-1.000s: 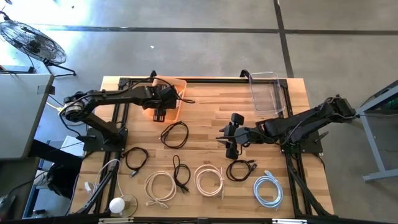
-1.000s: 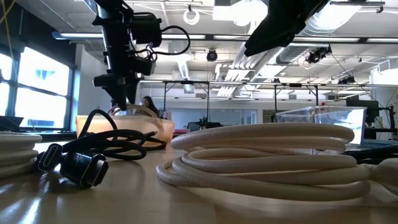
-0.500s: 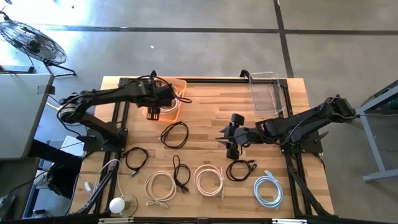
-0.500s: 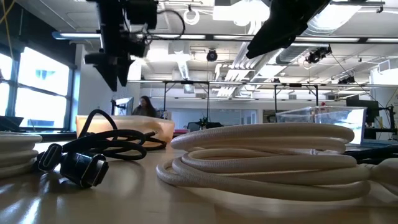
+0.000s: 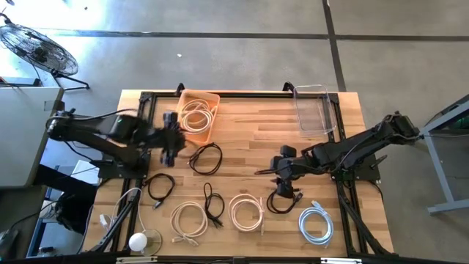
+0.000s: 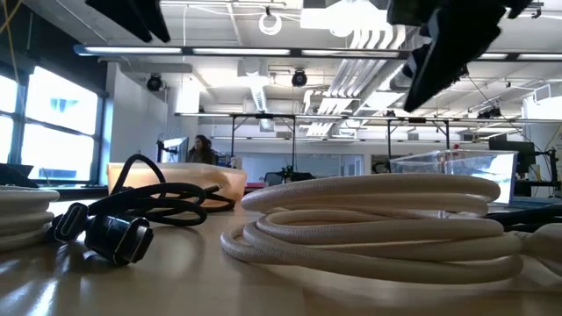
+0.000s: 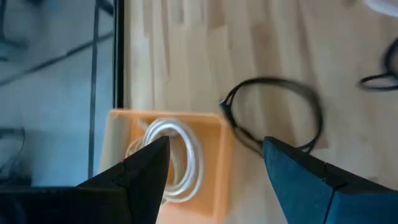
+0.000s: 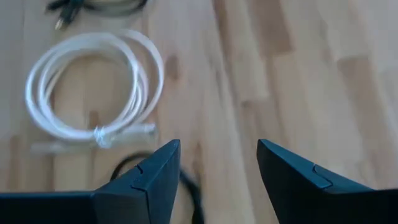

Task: Pick & Place USB Port
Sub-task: Put the black charger cable into the transparent bin

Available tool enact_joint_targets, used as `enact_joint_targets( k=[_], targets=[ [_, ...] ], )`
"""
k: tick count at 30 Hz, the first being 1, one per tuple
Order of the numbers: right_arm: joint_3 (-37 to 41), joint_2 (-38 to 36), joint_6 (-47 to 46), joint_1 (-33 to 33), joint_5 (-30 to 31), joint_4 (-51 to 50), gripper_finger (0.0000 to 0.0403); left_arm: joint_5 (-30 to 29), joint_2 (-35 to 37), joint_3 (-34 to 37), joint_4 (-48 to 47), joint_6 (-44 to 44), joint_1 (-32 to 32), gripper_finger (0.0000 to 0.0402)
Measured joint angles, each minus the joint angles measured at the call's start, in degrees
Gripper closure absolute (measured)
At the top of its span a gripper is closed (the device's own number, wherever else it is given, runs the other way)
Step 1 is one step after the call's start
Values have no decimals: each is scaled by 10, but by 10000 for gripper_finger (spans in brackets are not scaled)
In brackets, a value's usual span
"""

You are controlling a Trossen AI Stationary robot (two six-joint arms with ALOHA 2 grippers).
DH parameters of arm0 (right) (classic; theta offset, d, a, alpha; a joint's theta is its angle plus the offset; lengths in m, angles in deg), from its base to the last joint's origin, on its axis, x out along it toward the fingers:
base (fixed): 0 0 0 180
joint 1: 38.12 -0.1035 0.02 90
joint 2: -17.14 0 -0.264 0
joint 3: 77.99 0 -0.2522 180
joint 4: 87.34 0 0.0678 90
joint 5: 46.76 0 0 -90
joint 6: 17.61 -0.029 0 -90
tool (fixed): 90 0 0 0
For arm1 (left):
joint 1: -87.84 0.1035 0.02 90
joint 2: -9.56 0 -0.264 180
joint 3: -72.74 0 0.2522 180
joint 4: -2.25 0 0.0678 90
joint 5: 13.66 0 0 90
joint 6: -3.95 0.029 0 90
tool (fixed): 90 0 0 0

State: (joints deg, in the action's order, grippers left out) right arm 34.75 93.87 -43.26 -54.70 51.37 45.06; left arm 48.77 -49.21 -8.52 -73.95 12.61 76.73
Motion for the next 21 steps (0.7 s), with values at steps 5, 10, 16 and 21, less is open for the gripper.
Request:
enact_joint_targets(
  k=[5, 10, 16, 21],
  targets=[
    [0, 0, -19, -13, -27, -28, 199, -18, 32, 38, 1, -53, -94, 149],
    [0, 1, 0, -32, -23, -27, 199, -20, 34, 85, 14, -79, -147, 149],
    [0, 2, 1, -39, -25, 16, 199, -19, 34, 144, 87, -69, -163, 149],
    [0, 35, 24, -45, -22, 24, 199, -7, 34, 168, 120, -60, -163, 149]
  ],
)
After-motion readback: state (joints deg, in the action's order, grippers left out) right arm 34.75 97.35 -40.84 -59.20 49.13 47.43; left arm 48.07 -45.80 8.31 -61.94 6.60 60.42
